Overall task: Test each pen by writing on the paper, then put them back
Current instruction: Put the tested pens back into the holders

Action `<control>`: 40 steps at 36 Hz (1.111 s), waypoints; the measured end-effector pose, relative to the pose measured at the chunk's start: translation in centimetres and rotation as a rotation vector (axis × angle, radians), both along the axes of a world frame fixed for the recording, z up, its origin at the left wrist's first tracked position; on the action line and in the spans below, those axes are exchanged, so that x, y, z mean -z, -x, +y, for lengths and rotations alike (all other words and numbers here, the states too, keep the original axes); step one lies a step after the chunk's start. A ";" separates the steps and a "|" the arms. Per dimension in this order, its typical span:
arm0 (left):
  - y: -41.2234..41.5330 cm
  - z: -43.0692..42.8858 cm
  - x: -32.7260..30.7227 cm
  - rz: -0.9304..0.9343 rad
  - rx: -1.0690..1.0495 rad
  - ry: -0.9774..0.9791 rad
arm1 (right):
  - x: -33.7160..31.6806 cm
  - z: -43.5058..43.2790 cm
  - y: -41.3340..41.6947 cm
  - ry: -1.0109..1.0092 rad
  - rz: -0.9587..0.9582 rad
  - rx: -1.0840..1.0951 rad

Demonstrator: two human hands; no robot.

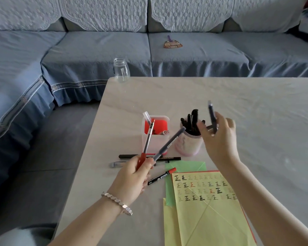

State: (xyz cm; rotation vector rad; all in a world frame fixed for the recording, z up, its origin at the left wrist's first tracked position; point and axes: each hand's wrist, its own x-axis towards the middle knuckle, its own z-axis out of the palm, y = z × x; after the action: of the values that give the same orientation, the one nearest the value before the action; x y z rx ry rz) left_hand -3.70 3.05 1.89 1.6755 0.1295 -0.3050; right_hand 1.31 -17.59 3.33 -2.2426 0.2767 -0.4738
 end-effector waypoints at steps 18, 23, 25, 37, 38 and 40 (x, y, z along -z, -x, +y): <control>-1.5 4.0 0.8 -0.195 -0.163 -0.049 | -4.6 4.0 -2.0 0.309 0.198 -0.239; -1.4 4.6 0.6 -0.162 -0.161 -0.099 | -4.0 6.4 -4.5 0.417 0.347 -0.416; -1.5 4.8 0.5 -0.164 -0.152 -0.116 | -3.9 6.8 -4.8 0.429 0.330 -0.428; -3.4 3.4 -1.6 -0.124 0.021 -0.296 | -3.9 7.0 1.2 0.577 -0.207 -0.778; -3.5 2.9 -2.1 -0.141 0.034 -0.324 | -3.5 7.0 1.2 0.607 -0.206 -0.797; -3.2 2.1 -3.3 -0.208 0.060 -0.355 | -2.6 7.1 1.0 0.680 -0.234 -0.799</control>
State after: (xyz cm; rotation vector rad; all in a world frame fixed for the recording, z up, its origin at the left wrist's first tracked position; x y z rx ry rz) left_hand -0.46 5.14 5.22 2.0545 -0.0250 -0.1558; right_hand 0.32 -10.48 5.93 -2.6383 -1.0082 -0.4094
